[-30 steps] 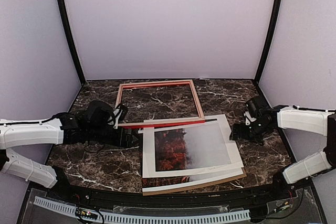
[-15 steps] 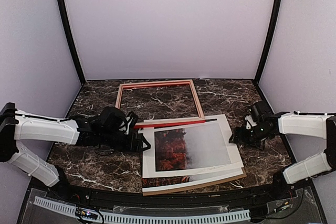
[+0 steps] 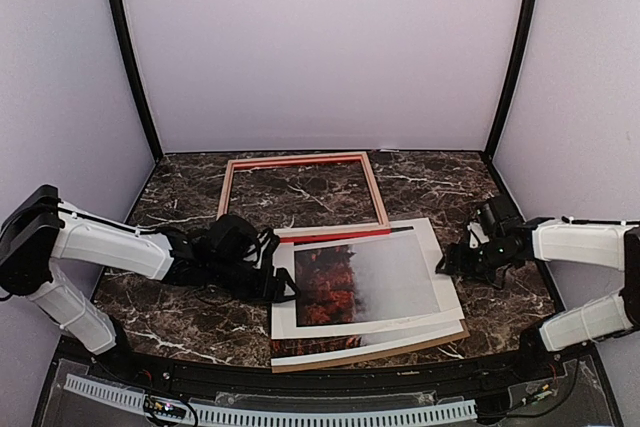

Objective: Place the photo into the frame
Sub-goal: Pick up the glass panel from the mat board.

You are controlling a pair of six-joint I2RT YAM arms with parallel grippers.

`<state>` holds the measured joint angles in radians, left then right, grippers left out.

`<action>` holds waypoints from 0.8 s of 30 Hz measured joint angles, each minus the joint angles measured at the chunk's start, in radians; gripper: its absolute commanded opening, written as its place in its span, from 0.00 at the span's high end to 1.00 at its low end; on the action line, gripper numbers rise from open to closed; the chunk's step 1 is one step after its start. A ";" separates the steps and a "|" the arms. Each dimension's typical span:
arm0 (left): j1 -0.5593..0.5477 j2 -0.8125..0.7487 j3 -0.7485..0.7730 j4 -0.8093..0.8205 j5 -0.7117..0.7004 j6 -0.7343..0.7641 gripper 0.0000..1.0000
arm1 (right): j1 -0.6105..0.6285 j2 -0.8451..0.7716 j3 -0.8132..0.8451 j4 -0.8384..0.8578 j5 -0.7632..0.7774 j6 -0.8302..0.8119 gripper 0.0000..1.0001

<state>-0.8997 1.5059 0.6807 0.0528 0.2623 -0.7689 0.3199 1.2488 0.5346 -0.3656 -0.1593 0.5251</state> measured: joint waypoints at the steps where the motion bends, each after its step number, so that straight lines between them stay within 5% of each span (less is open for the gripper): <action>1: -0.004 0.003 0.003 0.000 0.000 -0.003 0.25 | 0.000 -0.002 -0.003 0.002 -0.003 0.001 0.22; 20: -0.020 0.012 -0.012 -0.011 -0.039 -0.063 0.28 | -0.045 -0.100 -0.048 0.010 -0.126 0.027 0.46; 24: -0.022 0.012 -0.014 -0.010 -0.044 -0.066 0.28 | -0.057 -0.100 -0.048 0.014 -0.161 0.023 0.44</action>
<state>-0.9215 1.5177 0.6666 0.0429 0.2184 -0.8352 0.2626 1.1488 0.4862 -0.3519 -0.3206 0.5480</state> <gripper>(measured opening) 0.722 0.533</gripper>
